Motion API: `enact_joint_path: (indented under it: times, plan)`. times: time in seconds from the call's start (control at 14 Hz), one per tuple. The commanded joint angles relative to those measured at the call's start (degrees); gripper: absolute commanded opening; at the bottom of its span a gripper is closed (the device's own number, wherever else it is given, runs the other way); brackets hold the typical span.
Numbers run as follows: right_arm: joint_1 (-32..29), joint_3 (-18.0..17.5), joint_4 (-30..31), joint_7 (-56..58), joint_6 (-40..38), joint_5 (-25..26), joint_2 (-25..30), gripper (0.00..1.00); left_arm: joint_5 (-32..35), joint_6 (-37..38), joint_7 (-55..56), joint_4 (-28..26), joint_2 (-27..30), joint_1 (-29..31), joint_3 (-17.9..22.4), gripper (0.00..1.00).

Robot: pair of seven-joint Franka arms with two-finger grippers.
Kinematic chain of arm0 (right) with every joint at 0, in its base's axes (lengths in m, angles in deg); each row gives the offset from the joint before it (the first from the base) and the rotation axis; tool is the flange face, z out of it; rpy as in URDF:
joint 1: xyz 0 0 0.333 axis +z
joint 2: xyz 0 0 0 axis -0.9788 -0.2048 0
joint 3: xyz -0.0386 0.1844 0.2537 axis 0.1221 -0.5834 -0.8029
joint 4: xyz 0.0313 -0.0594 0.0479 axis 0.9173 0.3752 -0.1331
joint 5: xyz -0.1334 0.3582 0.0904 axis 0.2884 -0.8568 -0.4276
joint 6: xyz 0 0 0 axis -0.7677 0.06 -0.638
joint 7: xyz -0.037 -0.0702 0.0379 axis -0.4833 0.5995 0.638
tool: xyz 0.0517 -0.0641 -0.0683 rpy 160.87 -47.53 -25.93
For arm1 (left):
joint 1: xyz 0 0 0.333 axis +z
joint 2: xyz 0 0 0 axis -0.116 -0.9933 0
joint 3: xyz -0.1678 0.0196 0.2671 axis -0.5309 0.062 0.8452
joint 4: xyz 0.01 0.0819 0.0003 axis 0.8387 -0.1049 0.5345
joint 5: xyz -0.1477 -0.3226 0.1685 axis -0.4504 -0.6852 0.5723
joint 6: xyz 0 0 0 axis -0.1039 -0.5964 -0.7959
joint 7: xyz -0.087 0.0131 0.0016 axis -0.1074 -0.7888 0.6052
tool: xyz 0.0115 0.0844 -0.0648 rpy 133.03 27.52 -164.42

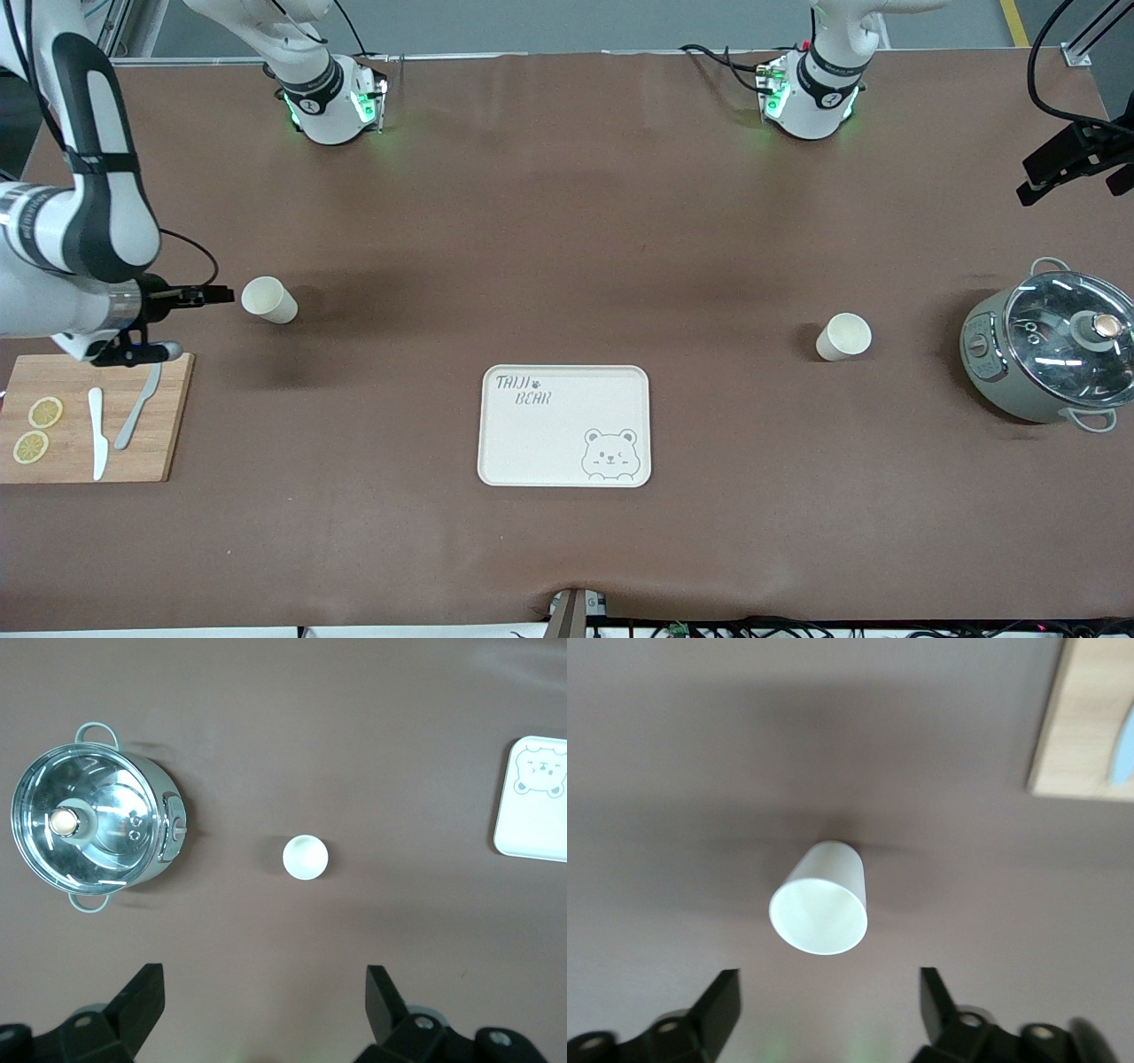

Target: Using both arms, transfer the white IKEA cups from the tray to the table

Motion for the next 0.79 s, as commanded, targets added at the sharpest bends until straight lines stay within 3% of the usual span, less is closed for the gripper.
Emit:
enact_joint_path:
  times: [0.0, 0.14, 0.36, 0.5, 0.57, 0.71]
  plan:
    - [-4.41, -6.55, -4.47, 0.53, 3.67, 0.03, 0.53, 1.00, 0.24, -0.55, -0.32, -3.83, 3.18, -1.02, 0.61, 1.00]
    - [-5.49, -9.38, -6.41, 0.53, 7.47, 0.47, 2.45, 1.00, 0.07, -1.52, -0.31, -4.28, 3.02, -0.85, 0.52, 1.00]
    - [-0.04, -8.69, -14.91, 0.00, 5.65, 4.66, 5.88, 1.00, -0.02, -1.87, -0.31, -4.28, 2.84, -0.93, 0.35, 1.00]
    - [4.33, -7.38, -21.78, -0.17, -1.61, 5.92, 7.64, 1.00, -0.02, -2.31, -0.31, -4.72, 2.66, -1.02, 0.26, 1.00]
    - [7.14, -5.11, -22.85, 0.00, -5.75, 5.49, 8.00, 1.00, -0.02, -2.48, -0.31, -4.98, 2.49, -1.02, 0.00, 1.00]
    - [6.82, -4.29, -23.12, 0.09, -10.69, 4.69, 9.57, 1.00, -0.02, -2.49, -0.32, -4.99, 2.49, -1.02, -0.18, 1.00]
